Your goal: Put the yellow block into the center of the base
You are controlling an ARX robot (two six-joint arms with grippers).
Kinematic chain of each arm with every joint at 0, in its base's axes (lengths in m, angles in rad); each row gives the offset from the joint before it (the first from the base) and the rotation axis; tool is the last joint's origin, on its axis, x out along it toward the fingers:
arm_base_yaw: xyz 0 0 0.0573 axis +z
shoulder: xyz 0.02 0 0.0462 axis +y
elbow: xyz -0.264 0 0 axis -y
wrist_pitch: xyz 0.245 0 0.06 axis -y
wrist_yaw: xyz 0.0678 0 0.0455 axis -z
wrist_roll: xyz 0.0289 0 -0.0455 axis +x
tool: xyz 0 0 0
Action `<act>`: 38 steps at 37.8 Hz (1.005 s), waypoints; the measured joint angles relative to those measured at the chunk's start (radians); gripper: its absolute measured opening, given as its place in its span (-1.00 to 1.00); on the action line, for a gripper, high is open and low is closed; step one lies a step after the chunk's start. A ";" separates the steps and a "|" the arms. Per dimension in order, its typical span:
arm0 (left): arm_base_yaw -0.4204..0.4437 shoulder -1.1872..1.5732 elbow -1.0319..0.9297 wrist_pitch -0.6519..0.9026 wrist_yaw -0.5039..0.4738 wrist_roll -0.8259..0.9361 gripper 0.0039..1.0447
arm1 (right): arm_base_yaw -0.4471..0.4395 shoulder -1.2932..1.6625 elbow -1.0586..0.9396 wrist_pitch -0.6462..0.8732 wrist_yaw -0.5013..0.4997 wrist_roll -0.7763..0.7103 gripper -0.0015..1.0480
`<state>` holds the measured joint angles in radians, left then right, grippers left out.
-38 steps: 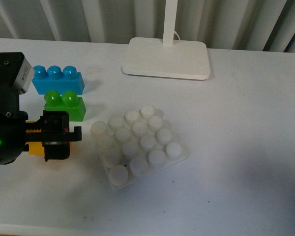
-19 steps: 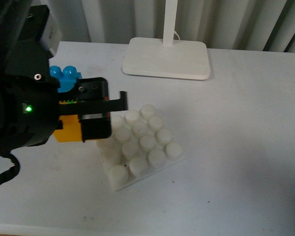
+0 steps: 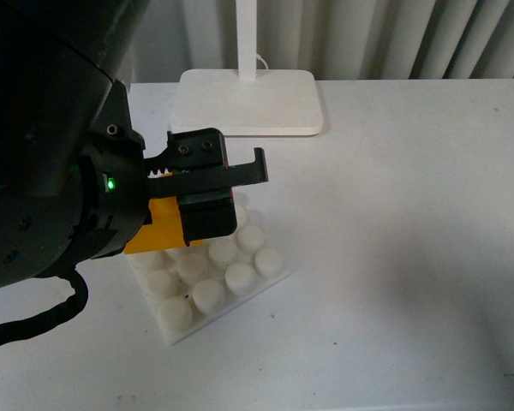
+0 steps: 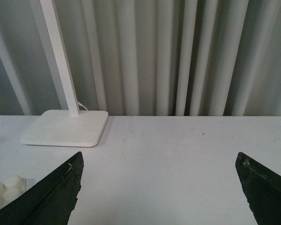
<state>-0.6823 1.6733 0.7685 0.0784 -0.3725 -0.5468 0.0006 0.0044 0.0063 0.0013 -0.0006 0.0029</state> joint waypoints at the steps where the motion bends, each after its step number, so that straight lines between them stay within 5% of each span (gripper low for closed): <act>1: -0.003 0.008 0.007 -0.007 -0.005 -0.006 0.24 | 0.000 0.000 0.000 0.000 0.000 0.000 0.82; 38: -0.051 0.180 0.171 -0.151 -0.043 -0.241 0.24 | 0.000 0.000 0.000 0.000 0.000 0.000 0.82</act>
<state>-0.7330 1.8534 0.9394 -0.0727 -0.4160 -0.7883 0.0006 0.0044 0.0063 0.0013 -0.0006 0.0029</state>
